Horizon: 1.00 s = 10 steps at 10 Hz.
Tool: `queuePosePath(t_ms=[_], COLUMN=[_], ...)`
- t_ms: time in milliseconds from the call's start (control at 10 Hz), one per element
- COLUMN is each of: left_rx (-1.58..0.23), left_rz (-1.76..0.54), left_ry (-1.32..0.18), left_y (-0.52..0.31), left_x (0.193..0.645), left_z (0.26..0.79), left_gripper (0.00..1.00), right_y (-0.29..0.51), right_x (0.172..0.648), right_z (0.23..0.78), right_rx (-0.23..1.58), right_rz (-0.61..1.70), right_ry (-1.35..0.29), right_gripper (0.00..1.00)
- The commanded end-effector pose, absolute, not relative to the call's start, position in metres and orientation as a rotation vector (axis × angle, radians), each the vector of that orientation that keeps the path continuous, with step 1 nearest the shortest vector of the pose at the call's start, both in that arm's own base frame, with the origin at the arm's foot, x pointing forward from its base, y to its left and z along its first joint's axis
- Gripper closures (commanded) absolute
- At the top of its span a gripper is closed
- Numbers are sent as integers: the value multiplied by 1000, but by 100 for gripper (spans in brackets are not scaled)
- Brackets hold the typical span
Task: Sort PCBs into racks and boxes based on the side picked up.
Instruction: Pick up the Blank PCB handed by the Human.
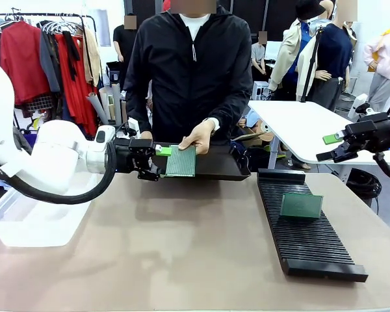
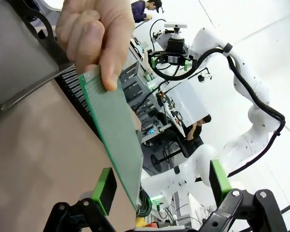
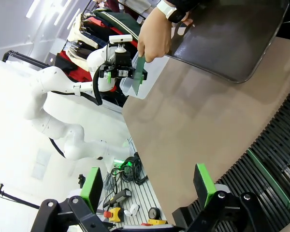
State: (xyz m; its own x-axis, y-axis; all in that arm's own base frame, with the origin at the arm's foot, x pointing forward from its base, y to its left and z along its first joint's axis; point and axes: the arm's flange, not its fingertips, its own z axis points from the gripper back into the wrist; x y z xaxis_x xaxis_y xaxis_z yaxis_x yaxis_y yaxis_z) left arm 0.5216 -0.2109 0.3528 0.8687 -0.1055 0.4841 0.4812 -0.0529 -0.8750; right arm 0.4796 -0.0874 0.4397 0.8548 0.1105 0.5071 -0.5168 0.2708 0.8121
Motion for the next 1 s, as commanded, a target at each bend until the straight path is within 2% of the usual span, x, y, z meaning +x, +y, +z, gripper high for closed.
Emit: queuePosePath(t_ms=[0, 300, 500, 600, 900], left_rx=[-1598, -1602, -1598, -1592, -1588], left_rz=[-468, -453, -456, -455, -449], left_ry=[-322, -343, -331, -324, -300], left_y=[-220, -232, -234, -234, -232], left_x=[533, 547, 548, 547, 543], left_z=[356, 355, 353, 351, 347], left_gripper=[0, 0, 9, 20, 63], right_y=[-87, -87, -87, -87, -87], right_x=[479, 479, 479, 479, 479], right_z=[442, 442, 442, 442, 442], right_rx=[1238, 1238, 1238, 1238, 1238], right_rz=[440, 440, 440, 440, 440], right_ry=[-385, -385, -385, -385, -385], right_gripper=[0, 0, 0, 0, 0])
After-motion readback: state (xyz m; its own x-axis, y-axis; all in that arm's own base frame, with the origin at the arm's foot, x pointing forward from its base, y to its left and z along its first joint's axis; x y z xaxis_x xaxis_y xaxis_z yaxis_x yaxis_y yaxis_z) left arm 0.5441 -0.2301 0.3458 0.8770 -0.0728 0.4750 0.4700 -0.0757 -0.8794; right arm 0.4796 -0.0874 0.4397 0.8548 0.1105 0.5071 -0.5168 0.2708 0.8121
